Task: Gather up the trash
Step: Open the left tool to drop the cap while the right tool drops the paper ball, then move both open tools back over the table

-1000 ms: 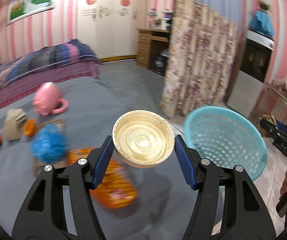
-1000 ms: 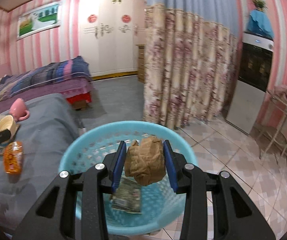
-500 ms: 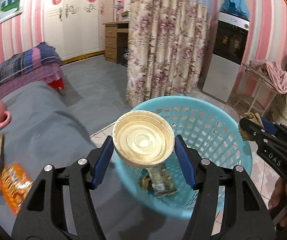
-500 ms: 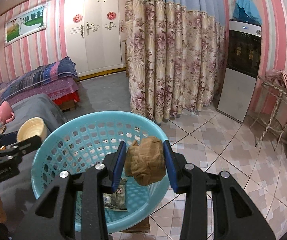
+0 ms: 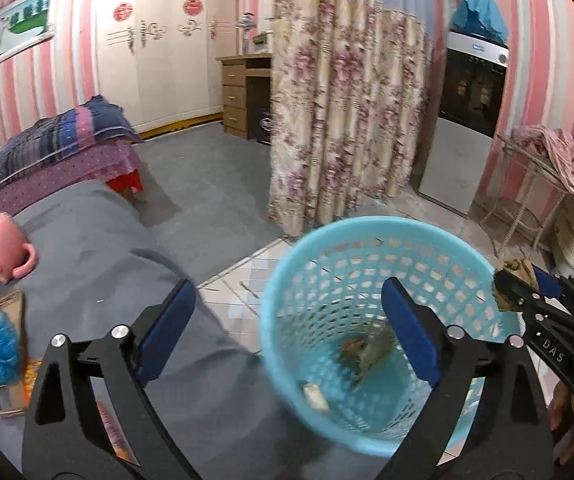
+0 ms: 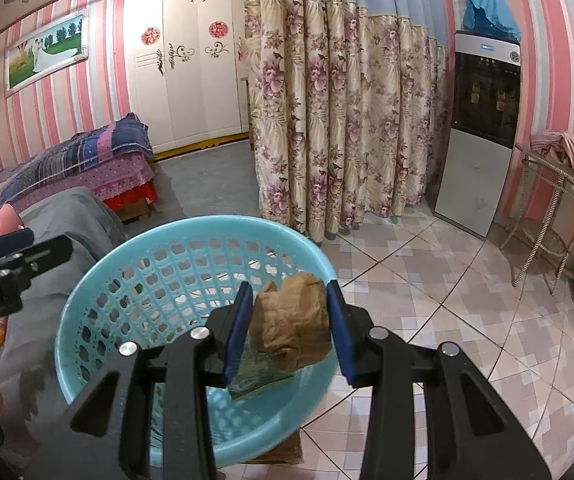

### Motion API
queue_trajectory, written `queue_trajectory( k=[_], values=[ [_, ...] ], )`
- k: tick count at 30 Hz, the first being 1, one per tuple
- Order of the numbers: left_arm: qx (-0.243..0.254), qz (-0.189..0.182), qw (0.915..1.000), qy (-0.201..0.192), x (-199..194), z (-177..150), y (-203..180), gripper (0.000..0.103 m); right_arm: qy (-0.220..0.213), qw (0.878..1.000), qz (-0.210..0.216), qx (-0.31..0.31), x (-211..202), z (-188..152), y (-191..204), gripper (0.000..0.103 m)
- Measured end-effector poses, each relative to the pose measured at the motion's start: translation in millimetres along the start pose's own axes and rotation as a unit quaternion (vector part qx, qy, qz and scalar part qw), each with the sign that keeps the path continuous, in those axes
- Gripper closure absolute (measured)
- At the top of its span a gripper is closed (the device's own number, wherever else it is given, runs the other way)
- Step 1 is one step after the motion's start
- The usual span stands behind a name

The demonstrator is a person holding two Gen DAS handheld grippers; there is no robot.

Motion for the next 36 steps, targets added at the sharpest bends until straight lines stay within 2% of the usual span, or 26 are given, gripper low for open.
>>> queue_trajectory(
  k=[7, 9, 10, 12, 16, 18, 28, 36],
  values=[
    [-0.027, 0.032, 0.9991, 0.001, -17, -10, 39, 0.009, 0.005, 1.0, 0.018, -0.001, 11, -2, 29, 0.064],
    [-0.027, 0.045, 0.9986, -0.001, -23, -15, 49, 0.009, 0.007, 1.0, 0.02, 0.003, 14, -2, 37, 0.061],
    [-0.027, 0.051, 0.9983, -0.002, -27, -17, 54, 0.009, 0.008, 1.0, 0.02, 0.007, 16, -2, 41, 0.058],
    [-0.03, 0.06, 0.9977, -0.004, -35, -20, 64, 0.009, 0.007, 1.0, 0.022, 0.012, 18, -2, 46, 0.029],
    [-0.049, 0.073, 0.9961, -0.007, -50, -23, 86, 0.009, -0.002, 1.0, 0.013, 0.009, 15, 0, 55, 0.02],
    [-0.058, 0.078, 0.9952, -0.009, -57, -24, 96, 0.009, -0.002, 1.0, 0.009, 0.006, 11, 0, 58, 0.012],
    [-0.103, 0.113, 0.9881, -0.019, -108, -43, 152, 0.006, -0.008, 0.999, 0.018, -0.031, -15, 0, 99, 0.012],
    [-0.131, 0.18, 0.9747, -0.022, -160, -68, 218, 0.006, -0.008, 0.998, 0.063, -0.031, -28, 5, 159, 0.008]
  ],
)
Point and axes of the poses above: each gripper's, at about its wrist camera, not at the fingertips, and x roughly the way its jaws point, y to its left, z to its top, the point moved 4 cm from there along x, roughly the way its jaws point, and after that the axes turned 1 degree about -y, right-handed, at the moved point
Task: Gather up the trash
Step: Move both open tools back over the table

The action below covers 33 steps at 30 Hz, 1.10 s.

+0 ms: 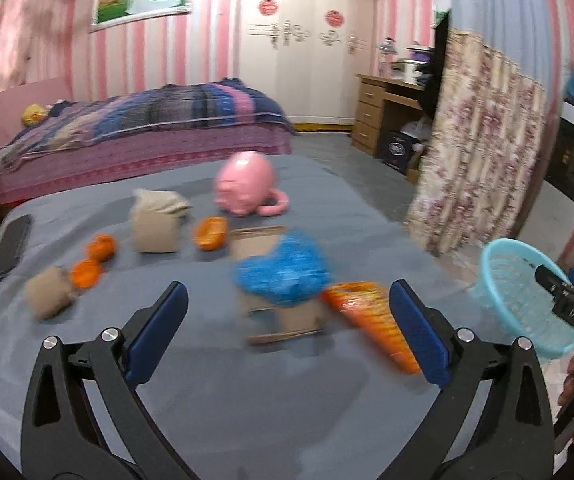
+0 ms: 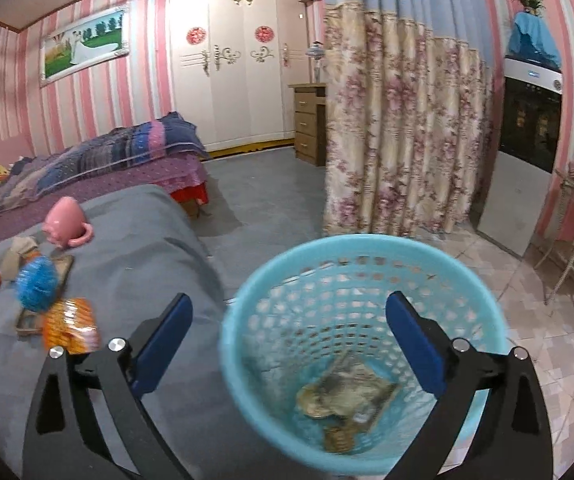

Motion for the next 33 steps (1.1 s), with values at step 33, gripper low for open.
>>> queue_trajectory(
  k=[33],
  values=[
    [-0.112, 0.161, 0.9801, 0.034, -30, -73, 224, 0.006, 0.028, 0.989, 0.1, -0.101, -1, -28, 171, 0.008]
  ],
)
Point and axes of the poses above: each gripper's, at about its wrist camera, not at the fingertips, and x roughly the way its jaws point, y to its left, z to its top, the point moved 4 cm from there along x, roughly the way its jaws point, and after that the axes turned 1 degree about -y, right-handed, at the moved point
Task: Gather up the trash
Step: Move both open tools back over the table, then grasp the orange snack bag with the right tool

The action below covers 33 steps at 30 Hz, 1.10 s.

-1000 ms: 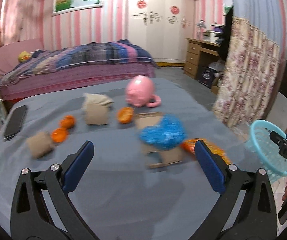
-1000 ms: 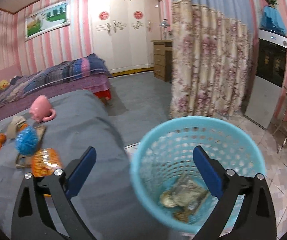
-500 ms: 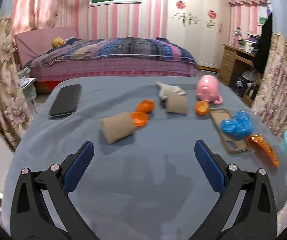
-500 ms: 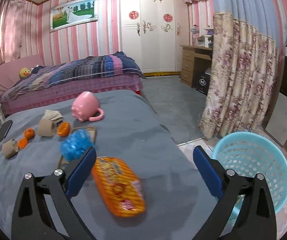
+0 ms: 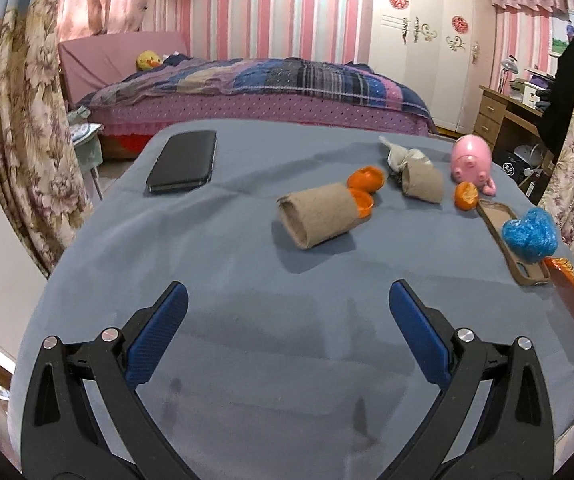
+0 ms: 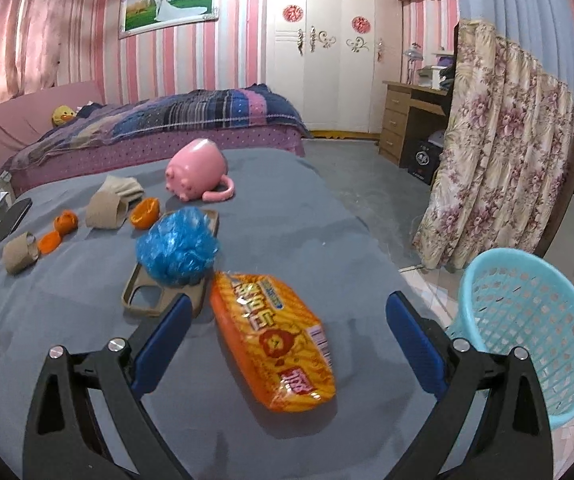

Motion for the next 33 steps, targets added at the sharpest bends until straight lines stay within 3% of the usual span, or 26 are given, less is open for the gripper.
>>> queue_trajectory(
  k=[12, 23, 25, 28, 30, 31, 33],
  values=[
    [0.001, -0.002, 1.0, 0.006, 3, -11, 0, 0.006, 0.012, 0.997, 0.03, -0.074, 6, -15, 37, 0.008],
    [0.007, -0.003, 0.9999, 0.01, 4, -14, -2, 0.006, 0.037, 0.997, 0.021, -0.056, 26, -11, 22, 0.01],
    [0.006, -0.003, 0.9999, 0.014, 6, -14, -2, 0.006, 0.05, 0.997, 0.02, -0.05, 32, -13, 16, 0.016],
    [0.008, -0.001, 0.9999, 0.015, 7, -14, -3, 0.006, 0.076, 0.996, 0.027, -0.04, 41, -17, 10, 0.037],
    [0.01, 0.0, 0.9999, 0.014, 7, -15, -3, 0.006, 0.092, 0.995, 0.037, -0.032, 47, -20, 8, 0.06],
    [0.011, 0.0, 0.9999, 0.014, 7, -15, -3, 0.006, 0.095, 0.994, 0.041, -0.03, 48, -20, 7, 0.065],
    [0.011, 0.0, 0.9998, 0.014, 7, -15, -3, 0.006, 0.098, 0.994, 0.047, -0.027, 49, -18, 7, 0.09]
  ],
)
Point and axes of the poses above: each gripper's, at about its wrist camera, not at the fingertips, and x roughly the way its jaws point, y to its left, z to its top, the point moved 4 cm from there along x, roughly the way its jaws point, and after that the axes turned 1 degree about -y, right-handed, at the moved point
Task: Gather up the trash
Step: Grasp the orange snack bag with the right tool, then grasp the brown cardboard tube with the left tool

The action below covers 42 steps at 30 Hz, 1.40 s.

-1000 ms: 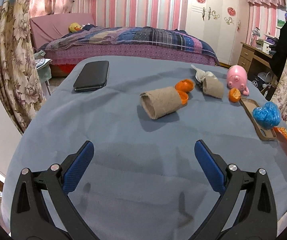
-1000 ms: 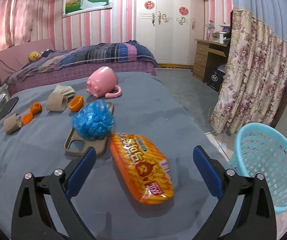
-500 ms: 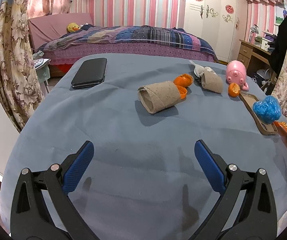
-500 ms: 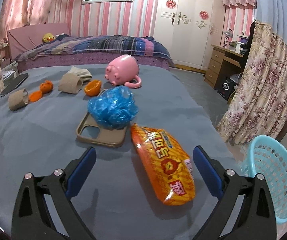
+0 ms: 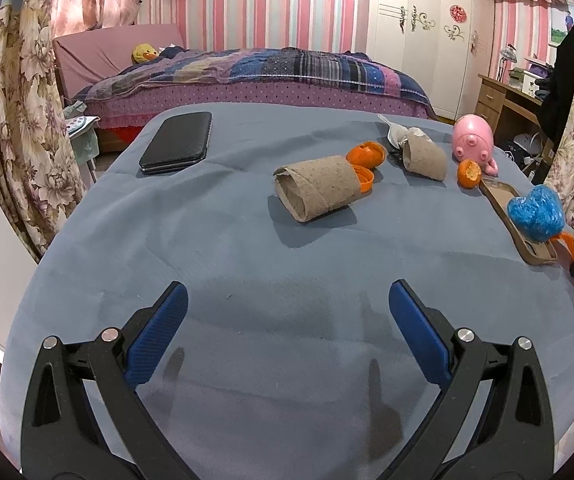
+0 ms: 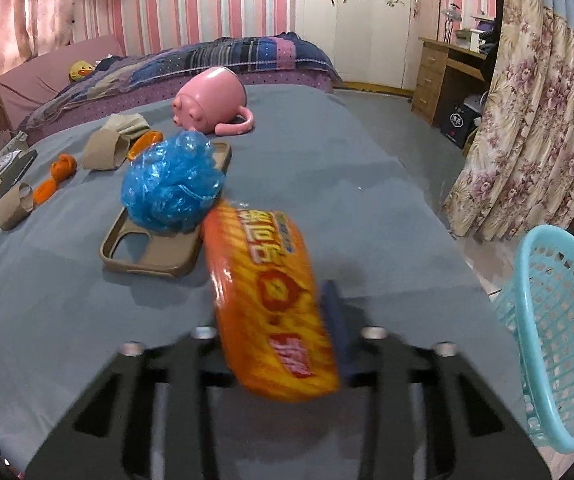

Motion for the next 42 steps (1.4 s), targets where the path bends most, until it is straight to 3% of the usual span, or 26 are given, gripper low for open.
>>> queue_trajectory(
  k=[3, 11, 24, 33, 37, 40, 42],
  values=[
    [0.001, 0.0, 1.0, 0.0, 0, 0, 0, 0.006, -0.004, 1.0, 0.001, 0.003, -1, 6, 1, 0.098],
    [0.001, 0.001, 1.0, 0.001, 0, 0, 1, 0.006, -0.049, 0.999, -0.011, -0.007, -8, 37, 15, 0.099],
    [-0.03, 0.013, 0.9987, 0.038, 39, 36, 42, 0.006, -0.053, 0.999, -0.014, -0.003, -9, 28, 13, 0.099],
    [-0.001, -0.023, 0.9983, 0.054, 78, 63, -9, 0.006, -0.052, 0.999, -0.013, -0.005, -8, 27, 14, 0.099],
    [0.022, -0.003, 0.9969, 0.075, 99, 64, -23, 0.006, -0.05, 0.999, -0.015, -0.008, -6, 26, 14, 0.099],
    [0.018, 0.0, 0.9949, 0.1, 108, 60, -20, 0.019, -0.051, 0.999, -0.011, -0.001, -5, 26, 13, 0.099],
    [0.006, -0.006, 0.9957, 0.092, 104, 60, -16, 0.028, -0.052, 0.999, -0.007, 0.005, -5, 26, 12, 0.099]
  ],
)
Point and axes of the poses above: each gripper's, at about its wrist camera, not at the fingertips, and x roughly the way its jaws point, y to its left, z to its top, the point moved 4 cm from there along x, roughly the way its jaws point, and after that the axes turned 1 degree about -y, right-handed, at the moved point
